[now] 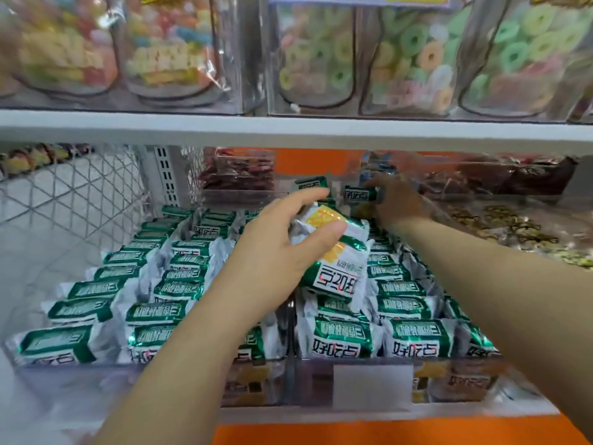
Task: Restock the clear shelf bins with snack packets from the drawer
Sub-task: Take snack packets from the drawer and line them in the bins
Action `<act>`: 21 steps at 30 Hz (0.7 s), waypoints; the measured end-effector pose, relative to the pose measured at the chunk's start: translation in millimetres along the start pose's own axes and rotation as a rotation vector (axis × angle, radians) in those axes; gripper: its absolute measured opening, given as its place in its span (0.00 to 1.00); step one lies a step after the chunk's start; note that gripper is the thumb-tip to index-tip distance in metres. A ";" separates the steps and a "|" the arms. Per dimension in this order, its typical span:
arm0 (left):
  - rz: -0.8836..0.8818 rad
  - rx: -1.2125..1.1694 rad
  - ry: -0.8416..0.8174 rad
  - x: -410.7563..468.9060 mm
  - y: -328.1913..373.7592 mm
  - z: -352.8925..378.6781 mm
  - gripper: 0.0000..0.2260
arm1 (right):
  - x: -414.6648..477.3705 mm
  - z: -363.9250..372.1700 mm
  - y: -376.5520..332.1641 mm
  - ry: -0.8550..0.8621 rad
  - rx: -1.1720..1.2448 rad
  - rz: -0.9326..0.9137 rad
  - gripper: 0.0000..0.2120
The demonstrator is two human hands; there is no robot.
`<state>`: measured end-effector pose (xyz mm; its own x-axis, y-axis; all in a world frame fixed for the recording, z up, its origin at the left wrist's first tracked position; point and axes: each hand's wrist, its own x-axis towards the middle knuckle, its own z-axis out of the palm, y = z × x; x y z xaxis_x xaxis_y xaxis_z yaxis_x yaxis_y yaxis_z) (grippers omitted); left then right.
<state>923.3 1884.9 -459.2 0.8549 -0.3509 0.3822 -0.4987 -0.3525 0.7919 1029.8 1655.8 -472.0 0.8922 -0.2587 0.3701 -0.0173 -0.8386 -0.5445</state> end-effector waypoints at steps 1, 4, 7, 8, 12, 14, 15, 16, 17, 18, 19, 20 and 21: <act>0.002 -0.003 -0.001 0.3 -1.2 -0.5 0.22 | 3.1 3.4 1.4 0.026 -0.031 0.011 0.19; -0.001 -0.018 -0.009 1.3 -2.5 -1.0 0.24 | 10.4 13.2 -0.9 0.087 -0.161 0.015 0.22; -0.006 -0.036 -0.017 1.2 -3.5 -1.7 0.24 | 16.6 30.2 -7.3 0.103 -0.149 -0.104 0.20; -0.006 -0.047 -0.017 1.1 -4.2 -1.4 0.23 | 17.0 34.6 -8.0 0.081 -0.186 -0.136 0.18; -0.007 -0.058 -0.008 0.2 -8.5 -0.9 0.23 | 16.3 32.8 0.6 -0.009 -0.348 -0.148 0.25; -0.002 -0.060 -0.001 -0.7 -7.7 -1.4 0.22 | 11.2 24.4 -0.2 -0.125 -0.464 -0.169 0.30; -0.004 -0.056 0.001 -1.0 -7.1 -1.6 0.21 | 5.8 17.5 -2.9 -0.177 -0.491 -0.166 0.31; -0.004 -0.053 -0.001 -1.4 -6.8 -2.0 0.21 | -2.6 9.1 -7.6 -0.210 -0.489 -0.152 0.31; -0.003 -0.052 -0.002 -1.7 -6.6 -2.1 0.21 | -13.3 -0.1 -11.9 -0.204 -0.448 -0.153 0.28; -0.002 -0.057 -0.002 -2.0 -7.0 -2.4 0.21 | -24.6 -9.6 -15.5 -0.172 -0.359 -0.167 0.25; 0.000 -0.063 0.001 -2.8 -6.9 -2.4 0.21 | -37.9 -19.4 -18.6 -0.115 -0.241 -0.186 0.21; 0.003 -0.069 0.002 -3.6 -7.1 -2.1 0.21 | -52.4 -27.3 -20.3 -0.053 -0.111 -0.195 0.18; 0.006 -0.073 0.006 -4.9 -6.4 -1.7 0.22 | -69.3 -35.6 -22.4 0.010 0.013 -0.197 0.14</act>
<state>922.6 1890.4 -465.4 0.8528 -0.3477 0.3896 -0.4923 -0.2863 0.8220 952.4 1675.5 -458.7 0.8732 -0.0949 0.4780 0.1633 -0.8672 -0.4704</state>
